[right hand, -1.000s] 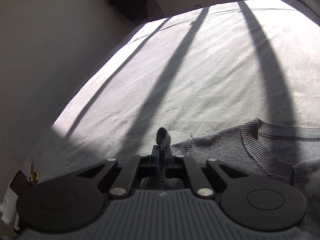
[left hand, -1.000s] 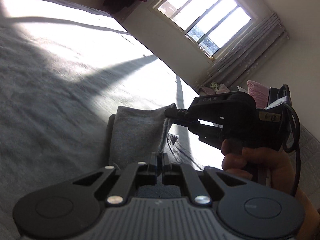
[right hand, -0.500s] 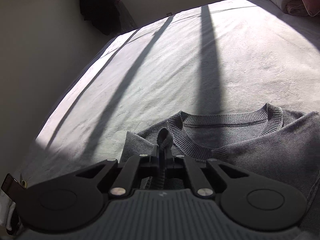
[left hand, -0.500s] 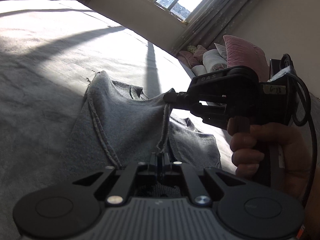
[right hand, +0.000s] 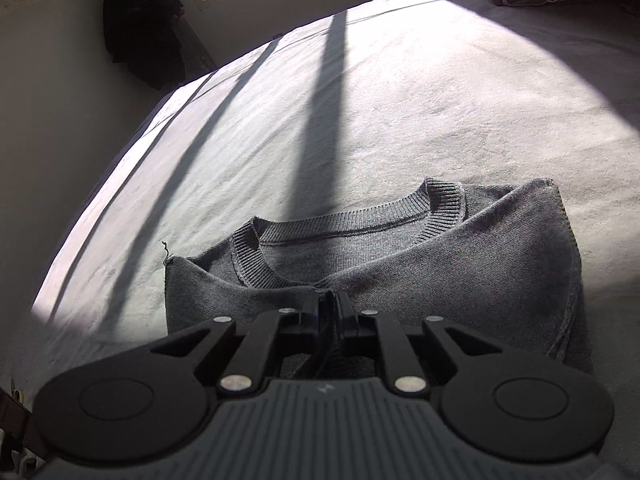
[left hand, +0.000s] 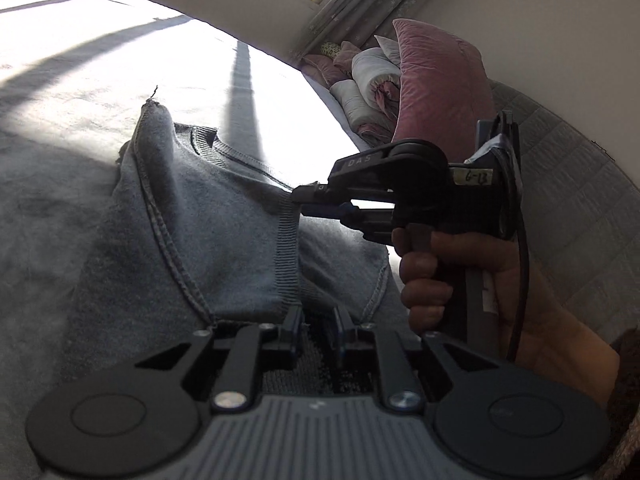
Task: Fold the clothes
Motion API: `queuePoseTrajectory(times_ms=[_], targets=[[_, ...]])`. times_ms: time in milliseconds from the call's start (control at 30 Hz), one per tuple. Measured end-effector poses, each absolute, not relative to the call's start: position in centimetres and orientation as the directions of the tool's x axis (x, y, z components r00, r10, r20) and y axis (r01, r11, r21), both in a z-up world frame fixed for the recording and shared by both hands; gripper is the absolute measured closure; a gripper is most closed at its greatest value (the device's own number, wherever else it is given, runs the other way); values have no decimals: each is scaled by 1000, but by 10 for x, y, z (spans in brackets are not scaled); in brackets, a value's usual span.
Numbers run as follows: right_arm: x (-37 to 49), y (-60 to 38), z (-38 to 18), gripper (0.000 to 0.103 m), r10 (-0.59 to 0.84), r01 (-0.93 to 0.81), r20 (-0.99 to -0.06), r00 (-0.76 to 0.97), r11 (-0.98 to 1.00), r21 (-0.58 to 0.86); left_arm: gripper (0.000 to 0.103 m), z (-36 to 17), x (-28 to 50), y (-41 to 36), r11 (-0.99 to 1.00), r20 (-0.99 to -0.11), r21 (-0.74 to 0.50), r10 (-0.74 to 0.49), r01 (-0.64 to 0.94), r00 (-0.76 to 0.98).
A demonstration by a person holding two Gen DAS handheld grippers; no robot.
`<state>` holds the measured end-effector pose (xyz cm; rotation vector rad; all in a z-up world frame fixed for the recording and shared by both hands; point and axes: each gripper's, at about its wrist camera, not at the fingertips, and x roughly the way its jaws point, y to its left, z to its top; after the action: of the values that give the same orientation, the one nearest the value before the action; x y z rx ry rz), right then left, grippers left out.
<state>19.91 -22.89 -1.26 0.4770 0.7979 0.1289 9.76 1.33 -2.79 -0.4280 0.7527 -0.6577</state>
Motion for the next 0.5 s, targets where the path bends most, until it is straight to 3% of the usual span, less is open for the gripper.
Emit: queuePoseTrajectory(times_ms=[100,233,500], targets=[[190,-239,-8,85,312,74,-653,690,867,493,80,-19,95,23,722,-486,-554,-684,414,544],[170,-243,-2,67,358,41,-641,679,853,520,79,-13,97,42,748,-507,-533,-657,396,558],[128,-230,-17,67,445,-15,-672,592,840,542,84,-8,106,76,787,-547,-517,-606,336,577]])
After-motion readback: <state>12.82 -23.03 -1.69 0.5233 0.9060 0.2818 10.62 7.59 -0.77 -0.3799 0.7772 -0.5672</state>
